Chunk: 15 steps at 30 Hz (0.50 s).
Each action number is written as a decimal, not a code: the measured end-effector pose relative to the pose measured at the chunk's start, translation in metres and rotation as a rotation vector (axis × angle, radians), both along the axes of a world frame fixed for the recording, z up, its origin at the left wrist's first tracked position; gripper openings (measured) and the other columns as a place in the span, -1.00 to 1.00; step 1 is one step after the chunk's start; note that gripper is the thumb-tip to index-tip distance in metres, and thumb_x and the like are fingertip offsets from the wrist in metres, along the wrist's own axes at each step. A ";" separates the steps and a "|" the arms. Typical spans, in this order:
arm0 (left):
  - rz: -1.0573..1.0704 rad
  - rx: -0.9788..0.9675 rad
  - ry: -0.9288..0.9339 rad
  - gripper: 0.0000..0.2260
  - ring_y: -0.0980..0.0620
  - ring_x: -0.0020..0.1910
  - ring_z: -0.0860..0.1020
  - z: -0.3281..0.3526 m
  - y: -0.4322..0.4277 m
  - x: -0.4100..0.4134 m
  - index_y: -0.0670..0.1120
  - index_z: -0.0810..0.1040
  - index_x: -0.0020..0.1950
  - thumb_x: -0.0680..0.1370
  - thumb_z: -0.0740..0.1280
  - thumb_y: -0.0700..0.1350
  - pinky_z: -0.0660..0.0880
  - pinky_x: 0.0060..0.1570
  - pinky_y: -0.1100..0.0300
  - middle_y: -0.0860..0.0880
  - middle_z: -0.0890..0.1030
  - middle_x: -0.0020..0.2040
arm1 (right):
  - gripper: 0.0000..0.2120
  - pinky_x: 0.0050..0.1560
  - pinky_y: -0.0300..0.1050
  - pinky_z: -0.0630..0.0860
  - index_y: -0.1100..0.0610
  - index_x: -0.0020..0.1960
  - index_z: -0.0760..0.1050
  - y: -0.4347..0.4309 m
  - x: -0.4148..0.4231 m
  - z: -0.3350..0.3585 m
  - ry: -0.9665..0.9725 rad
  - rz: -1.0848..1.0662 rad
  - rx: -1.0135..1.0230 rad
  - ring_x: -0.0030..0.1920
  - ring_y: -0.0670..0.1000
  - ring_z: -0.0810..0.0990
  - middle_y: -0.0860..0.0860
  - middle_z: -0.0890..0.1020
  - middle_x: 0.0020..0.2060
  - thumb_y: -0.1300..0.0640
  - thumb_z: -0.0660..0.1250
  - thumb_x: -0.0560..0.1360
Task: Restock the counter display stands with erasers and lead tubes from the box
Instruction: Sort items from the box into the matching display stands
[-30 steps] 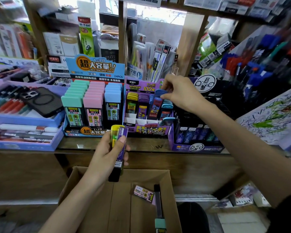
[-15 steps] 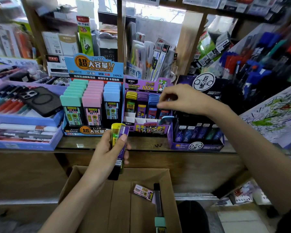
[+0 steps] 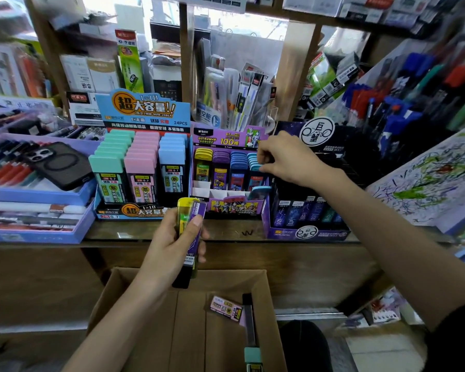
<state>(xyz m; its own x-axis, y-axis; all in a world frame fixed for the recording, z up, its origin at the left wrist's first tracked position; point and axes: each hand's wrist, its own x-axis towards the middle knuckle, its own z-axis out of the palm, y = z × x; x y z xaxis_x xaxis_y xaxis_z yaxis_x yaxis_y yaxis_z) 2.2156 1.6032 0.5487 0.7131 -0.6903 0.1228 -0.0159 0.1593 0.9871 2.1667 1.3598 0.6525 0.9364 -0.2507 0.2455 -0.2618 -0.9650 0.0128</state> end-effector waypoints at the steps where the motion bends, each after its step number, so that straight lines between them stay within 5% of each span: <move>1: -0.001 -0.003 0.003 -0.79 0.08 -0.39 0.51 0.000 0.000 0.000 -0.09 0.42 0.10 0.53 0.23 -0.02 0.52 -0.40 0.21 0.05 0.58 -0.29 | -0.87 -0.09 -0.09 0.32 0.07 -0.11 0.46 -0.001 0.003 -0.002 0.003 -0.012 -0.014 0.02 0.06 0.42 -0.01 0.55 -0.17 0.11 0.41 0.44; 5: -0.009 -0.016 0.003 -0.75 0.08 -0.39 0.51 0.001 0.002 0.000 -0.08 0.44 0.10 0.50 0.24 0.02 0.52 -0.39 0.21 0.04 0.58 -0.28 | -0.87 -0.04 -0.07 0.36 0.09 -0.07 0.49 0.000 0.001 0.000 -0.020 -0.035 -0.016 0.03 0.07 0.43 -0.01 0.54 -0.16 0.08 0.40 0.46; 11: -0.022 -0.037 -0.030 -0.75 0.07 -0.39 0.51 0.003 0.005 0.002 -0.07 0.45 0.09 0.48 0.28 0.02 0.51 -0.39 0.21 0.02 0.60 -0.27 | -0.89 -0.22 -0.39 0.44 0.06 -0.11 0.58 0.046 -0.023 0.011 -0.133 0.180 0.578 -0.25 -0.24 0.53 -0.11 0.61 -0.24 0.02 0.37 0.48; 15: -0.027 -0.053 -0.028 -0.73 0.06 -0.40 0.52 0.006 0.003 0.001 -0.07 0.47 0.09 0.46 0.31 0.03 0.50 -0.41 0.21 -0.02 0.61 -0.27 | -0.88 -0.25 -0.33 0.48 0.07 -0.10 0.58 0.092 -0.015 -0.015 -0.049 0.229 0.884 -0.28 -0.23 0.56 -0.13 0.60 -0.30 0.02 0.37 0.48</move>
